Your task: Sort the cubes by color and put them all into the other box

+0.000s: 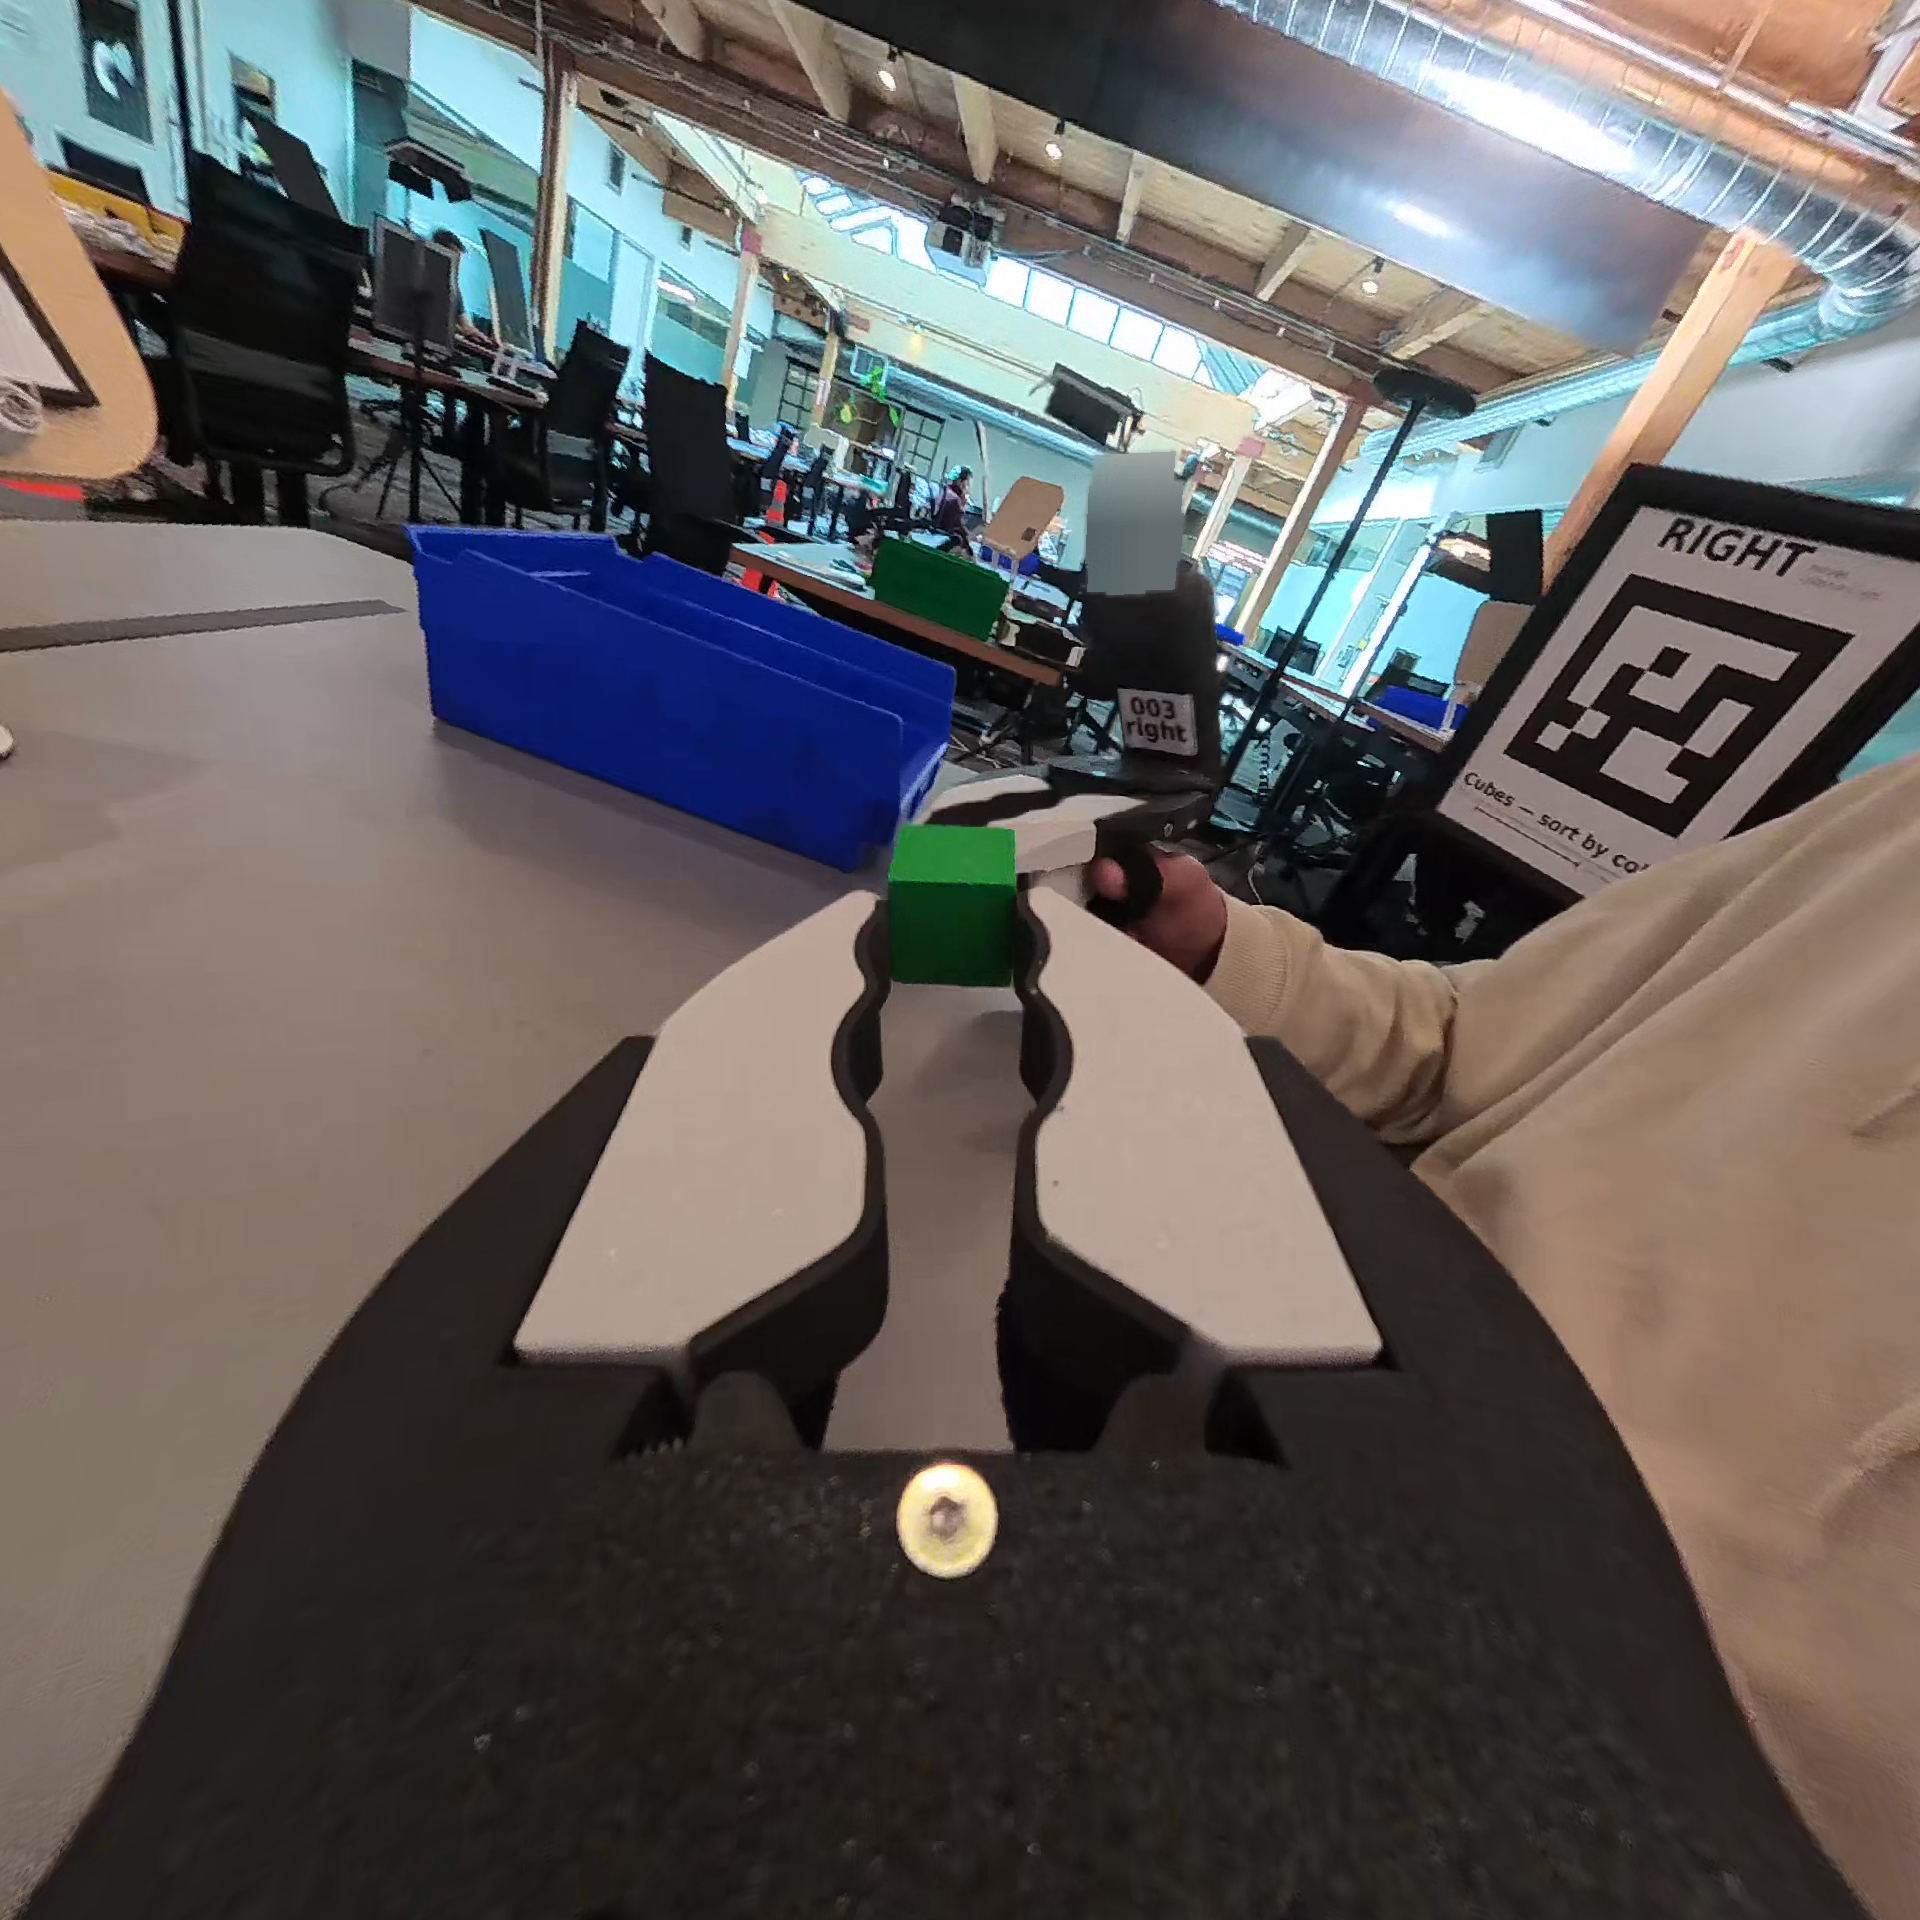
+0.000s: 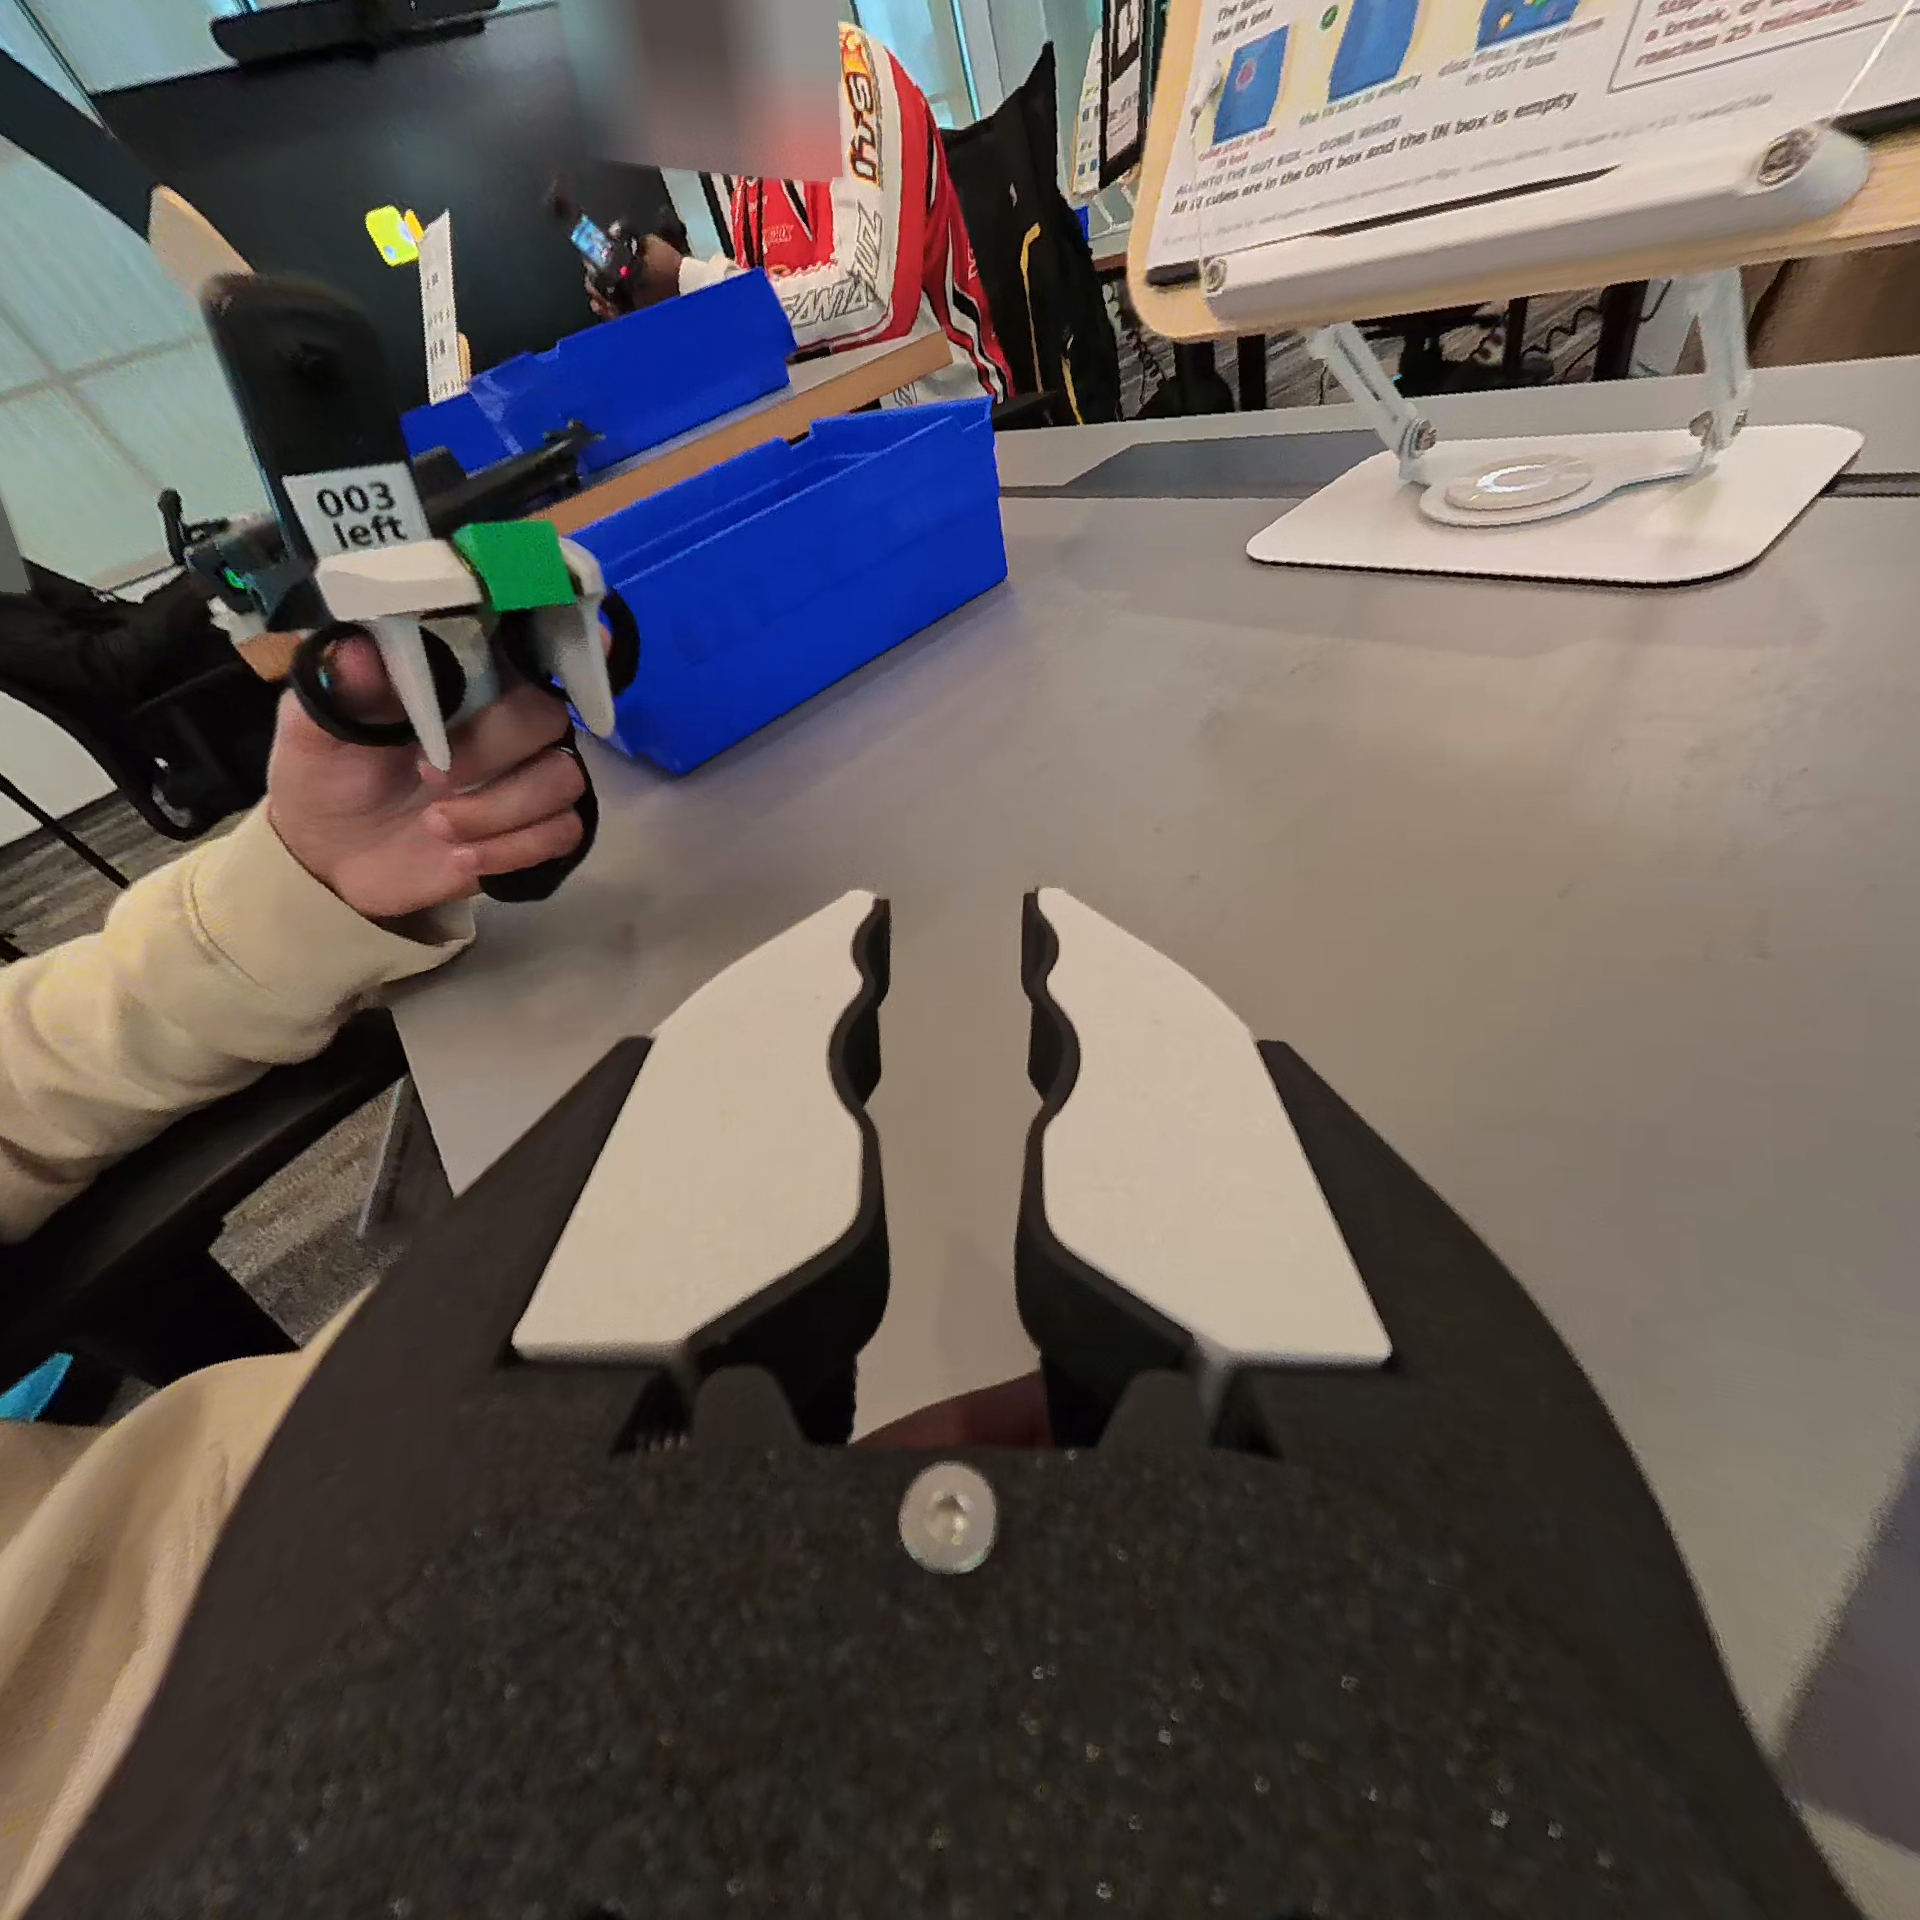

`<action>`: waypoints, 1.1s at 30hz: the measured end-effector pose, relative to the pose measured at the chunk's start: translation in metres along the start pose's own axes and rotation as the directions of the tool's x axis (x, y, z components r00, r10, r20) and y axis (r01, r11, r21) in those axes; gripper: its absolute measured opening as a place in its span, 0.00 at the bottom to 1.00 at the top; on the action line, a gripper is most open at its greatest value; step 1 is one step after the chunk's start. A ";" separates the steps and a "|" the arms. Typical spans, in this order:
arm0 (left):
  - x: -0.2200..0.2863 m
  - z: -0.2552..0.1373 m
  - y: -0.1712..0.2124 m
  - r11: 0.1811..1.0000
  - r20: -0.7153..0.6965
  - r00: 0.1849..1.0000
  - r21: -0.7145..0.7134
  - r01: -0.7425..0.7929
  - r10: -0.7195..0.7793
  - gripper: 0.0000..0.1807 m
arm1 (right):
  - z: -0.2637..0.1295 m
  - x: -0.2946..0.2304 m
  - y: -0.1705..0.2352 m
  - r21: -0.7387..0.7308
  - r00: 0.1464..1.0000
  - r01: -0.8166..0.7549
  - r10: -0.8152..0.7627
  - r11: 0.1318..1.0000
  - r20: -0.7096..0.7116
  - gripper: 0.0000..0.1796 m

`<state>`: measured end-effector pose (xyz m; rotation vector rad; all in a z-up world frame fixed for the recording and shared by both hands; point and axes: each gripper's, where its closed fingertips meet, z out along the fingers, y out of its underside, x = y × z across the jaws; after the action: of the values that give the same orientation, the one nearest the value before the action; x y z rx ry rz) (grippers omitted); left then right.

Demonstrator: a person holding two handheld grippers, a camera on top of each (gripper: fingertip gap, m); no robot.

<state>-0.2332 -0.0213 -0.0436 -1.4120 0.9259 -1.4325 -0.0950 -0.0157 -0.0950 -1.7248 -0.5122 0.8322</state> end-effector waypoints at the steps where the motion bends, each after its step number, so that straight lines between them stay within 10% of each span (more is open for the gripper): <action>1: 0.000 0.001 0.003 1.000 -0.006 1.000 -0.015 0.007 -0.007 0.12 | 0.001 -0.001 0.002 -0.005 1.000 0.015 -0.015 1.000 -0.003 0.14; 9: 0.010 0.016 0.003 0.984 -0.010 0.985 -0.043 -0.174 0.174 0.12 | 0.013 -0.024 -0.003 -0.035 0.971 -0.178 0.182 0.983 0.158 0.17; 14: 0.011 0.055 0.004 0.914 -0.086 0.920 -0.111 -0.390 0.382 0.12 | 0.033 -0.061 -0.042 -0.268 0.636 -0.599 0.652 0.755 0.413 0.21; 20: -0.015 0.082 0.023 0.842 -0.099 0.867 -0.206 -0.498 0.488 0.12 | 0.052 -0.065 -0.034 -0.442 0.429 -0.685 0.811 0.579 0.397 0.19; 26: -0.022 0.081 0.040 0.818 -0.067 0.856 -0.264 -0.510 0.512 0.12 | 0.055 -0.053 -0.017 -0.414 0.422 -0.714 0.819 0.564 0.389 0.12; 33: 0.001 0.054 0.028 0.851 0.052 0.897 -0.343 -0.397 0.439 0.38 | 0.042 -0.043 -0.019 -0.303 0.532 -0.676 0.729 0.672 0.430 0.12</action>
<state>-0.1774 -0.0271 -0.0663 -1.4036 1.3367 -0.8759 -0.1538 -0.0132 -0.0719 -1.7917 -0.1666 1.9455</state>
